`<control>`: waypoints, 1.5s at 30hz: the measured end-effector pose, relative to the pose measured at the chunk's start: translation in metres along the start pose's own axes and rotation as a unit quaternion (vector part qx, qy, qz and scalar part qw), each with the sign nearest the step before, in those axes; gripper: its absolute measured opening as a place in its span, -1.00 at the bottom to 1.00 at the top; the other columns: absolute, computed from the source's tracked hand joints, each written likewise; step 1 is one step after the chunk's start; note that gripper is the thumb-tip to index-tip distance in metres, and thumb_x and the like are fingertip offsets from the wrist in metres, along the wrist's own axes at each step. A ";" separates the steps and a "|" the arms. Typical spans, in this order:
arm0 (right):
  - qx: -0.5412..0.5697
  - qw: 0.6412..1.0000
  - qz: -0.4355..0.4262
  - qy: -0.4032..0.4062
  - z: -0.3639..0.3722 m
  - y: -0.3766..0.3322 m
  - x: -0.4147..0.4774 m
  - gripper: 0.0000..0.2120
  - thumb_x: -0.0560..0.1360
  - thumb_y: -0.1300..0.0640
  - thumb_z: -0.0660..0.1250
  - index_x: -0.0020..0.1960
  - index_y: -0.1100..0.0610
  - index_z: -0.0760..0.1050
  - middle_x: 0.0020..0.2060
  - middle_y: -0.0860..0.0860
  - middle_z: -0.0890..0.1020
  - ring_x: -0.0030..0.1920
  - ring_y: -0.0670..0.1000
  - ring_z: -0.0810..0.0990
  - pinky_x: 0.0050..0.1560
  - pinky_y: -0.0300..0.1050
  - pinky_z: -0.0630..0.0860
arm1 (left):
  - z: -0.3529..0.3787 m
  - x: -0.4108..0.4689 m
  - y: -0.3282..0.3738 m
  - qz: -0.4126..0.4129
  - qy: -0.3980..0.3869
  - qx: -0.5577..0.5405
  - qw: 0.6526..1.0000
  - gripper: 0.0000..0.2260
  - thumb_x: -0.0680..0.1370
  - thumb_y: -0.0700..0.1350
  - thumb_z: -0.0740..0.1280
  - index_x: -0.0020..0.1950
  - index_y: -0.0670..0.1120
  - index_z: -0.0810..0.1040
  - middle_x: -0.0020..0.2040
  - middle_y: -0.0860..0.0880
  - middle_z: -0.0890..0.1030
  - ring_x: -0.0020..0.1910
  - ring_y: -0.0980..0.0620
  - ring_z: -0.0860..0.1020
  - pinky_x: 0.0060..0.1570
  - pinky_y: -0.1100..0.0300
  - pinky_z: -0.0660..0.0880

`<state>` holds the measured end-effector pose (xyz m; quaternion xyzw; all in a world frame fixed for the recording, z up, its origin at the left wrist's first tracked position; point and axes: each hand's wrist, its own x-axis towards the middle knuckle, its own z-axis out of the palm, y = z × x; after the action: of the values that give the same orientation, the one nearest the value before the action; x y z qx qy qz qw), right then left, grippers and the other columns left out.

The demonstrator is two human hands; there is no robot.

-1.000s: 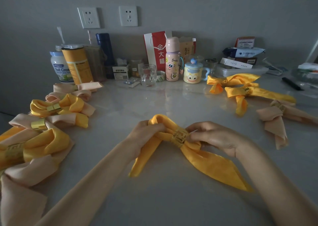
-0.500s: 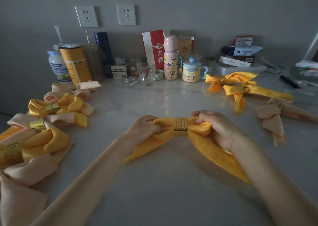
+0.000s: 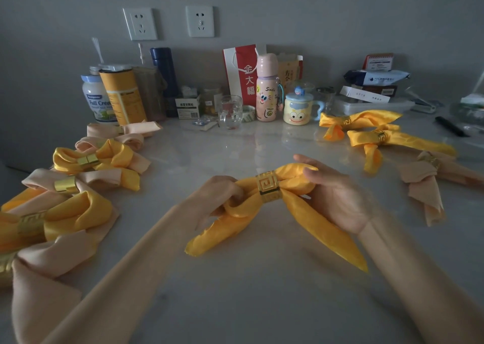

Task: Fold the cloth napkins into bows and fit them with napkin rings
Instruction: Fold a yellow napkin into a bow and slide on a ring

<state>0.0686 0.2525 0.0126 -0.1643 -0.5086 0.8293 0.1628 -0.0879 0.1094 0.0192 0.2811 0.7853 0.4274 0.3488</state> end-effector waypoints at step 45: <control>-0.674 0.683 -0.211 0.186 0.005 0.040 0.015 -0.58 0.43 -0.06 0.12 0.17 0.08 0.54 0.12 0.02 0.55 0.25 0.10 0.37 0.09 -0.13 0.16 | 0.013 0.014 -0.018 0.309 0.135 0.412 0.847 -0.70 0.57 -0.06 0.27 0.31 -0.02 0.45 0.18 -0.01 0.50 0.24 -0.01 0.37 0.20 0.16 0.27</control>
<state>0.0491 0.2378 -0.0230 -0.2686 -0.9108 0.1589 0.2702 -0.0887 0.1173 -0.0056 0.5663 0.8012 0.1843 -0.0582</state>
